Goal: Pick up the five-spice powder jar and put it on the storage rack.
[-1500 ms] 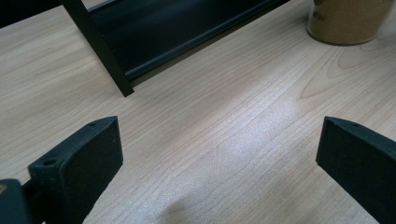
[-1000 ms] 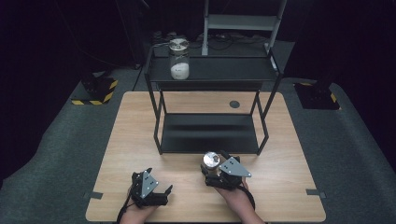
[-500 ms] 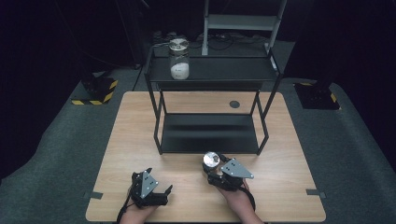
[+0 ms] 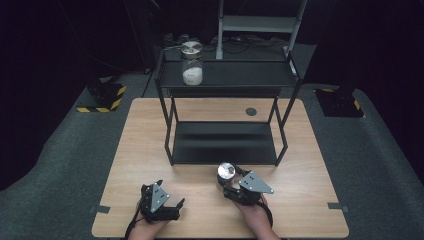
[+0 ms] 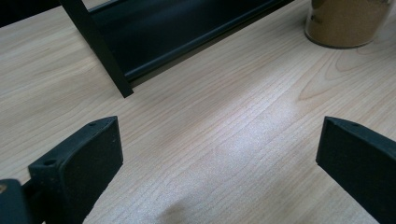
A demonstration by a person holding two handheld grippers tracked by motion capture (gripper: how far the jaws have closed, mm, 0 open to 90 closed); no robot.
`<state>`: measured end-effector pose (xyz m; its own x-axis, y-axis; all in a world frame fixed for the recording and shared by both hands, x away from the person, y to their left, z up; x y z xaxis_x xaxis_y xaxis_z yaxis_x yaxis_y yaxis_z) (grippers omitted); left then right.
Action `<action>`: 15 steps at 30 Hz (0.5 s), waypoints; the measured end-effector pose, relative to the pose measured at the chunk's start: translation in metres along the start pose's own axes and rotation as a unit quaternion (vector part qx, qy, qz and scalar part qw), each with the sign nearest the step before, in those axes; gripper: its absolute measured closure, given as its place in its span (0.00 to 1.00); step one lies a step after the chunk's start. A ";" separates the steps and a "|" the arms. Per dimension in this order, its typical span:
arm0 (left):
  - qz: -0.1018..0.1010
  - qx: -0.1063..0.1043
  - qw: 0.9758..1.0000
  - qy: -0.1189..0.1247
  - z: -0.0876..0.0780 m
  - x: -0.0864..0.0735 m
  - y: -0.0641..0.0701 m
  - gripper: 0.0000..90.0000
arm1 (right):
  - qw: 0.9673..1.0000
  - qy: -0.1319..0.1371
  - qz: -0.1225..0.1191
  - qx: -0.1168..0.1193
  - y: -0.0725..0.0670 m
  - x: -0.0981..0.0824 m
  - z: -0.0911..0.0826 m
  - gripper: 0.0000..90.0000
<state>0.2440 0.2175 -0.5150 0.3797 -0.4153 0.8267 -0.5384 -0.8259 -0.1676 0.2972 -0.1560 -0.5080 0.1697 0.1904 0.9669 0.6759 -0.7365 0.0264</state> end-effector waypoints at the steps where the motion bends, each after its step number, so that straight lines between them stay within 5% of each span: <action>1: 0.000 0.000 1.000 0.000 0.000 0.000 0.000 0.01 | 1.000 0.000 -0.001 0.000 0.000 0.000 0.000 0.38; 15: -0.002 -0.002 1.000 0.001 0.000 0.000 -0.001 0.01 | 1.000 -0.003 -0.005 -0.010 0.005 0.002 -0.004 0.38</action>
<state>0.2443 0.2180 -0.5150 0.3813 -0.4109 0.8281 -0.5392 -0.8265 -0.1619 0.2981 -0.1618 -0.5048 0.1672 0.2006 0.9653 0.6637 -0.7469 0.0403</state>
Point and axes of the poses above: each handheld gripper's, and its own axes: z roughly forward along the jaws, x roughly out of its top, y roughly to its right, the point moved 8 cm from there along z, roughly forward along the jaws, and after that the axes turned 3 degrees about -y, right-handed, at the moved point
